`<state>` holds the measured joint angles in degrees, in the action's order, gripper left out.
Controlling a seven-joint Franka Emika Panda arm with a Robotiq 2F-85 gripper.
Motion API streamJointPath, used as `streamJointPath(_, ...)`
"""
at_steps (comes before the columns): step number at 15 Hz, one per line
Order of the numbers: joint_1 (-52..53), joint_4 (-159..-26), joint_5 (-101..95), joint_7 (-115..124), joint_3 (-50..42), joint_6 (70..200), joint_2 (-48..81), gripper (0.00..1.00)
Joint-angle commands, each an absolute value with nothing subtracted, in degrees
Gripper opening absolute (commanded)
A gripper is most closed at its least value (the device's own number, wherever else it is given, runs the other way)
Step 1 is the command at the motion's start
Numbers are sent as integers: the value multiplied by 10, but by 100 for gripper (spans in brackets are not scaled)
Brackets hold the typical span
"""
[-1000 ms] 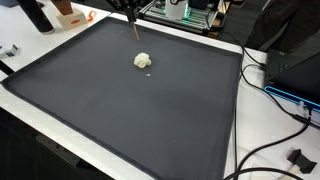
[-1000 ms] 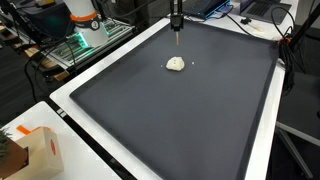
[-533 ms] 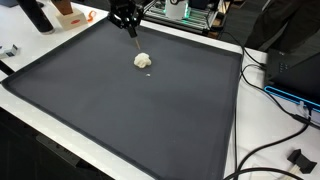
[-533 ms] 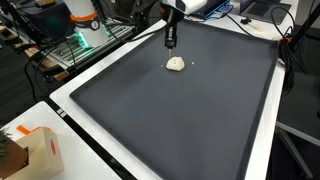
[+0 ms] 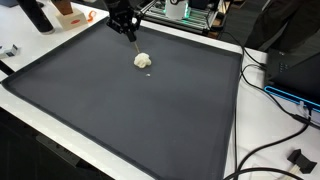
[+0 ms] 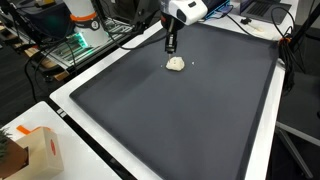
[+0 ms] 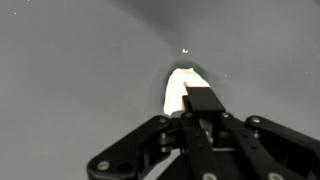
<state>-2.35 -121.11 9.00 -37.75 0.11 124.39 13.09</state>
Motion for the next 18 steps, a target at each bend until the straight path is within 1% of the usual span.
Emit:
streamJointPath(1,-39,-1197,97,-399,11,1234,143,3)
streamJointPath(18,-53,-1175,132,-458,22,1199,166,3)
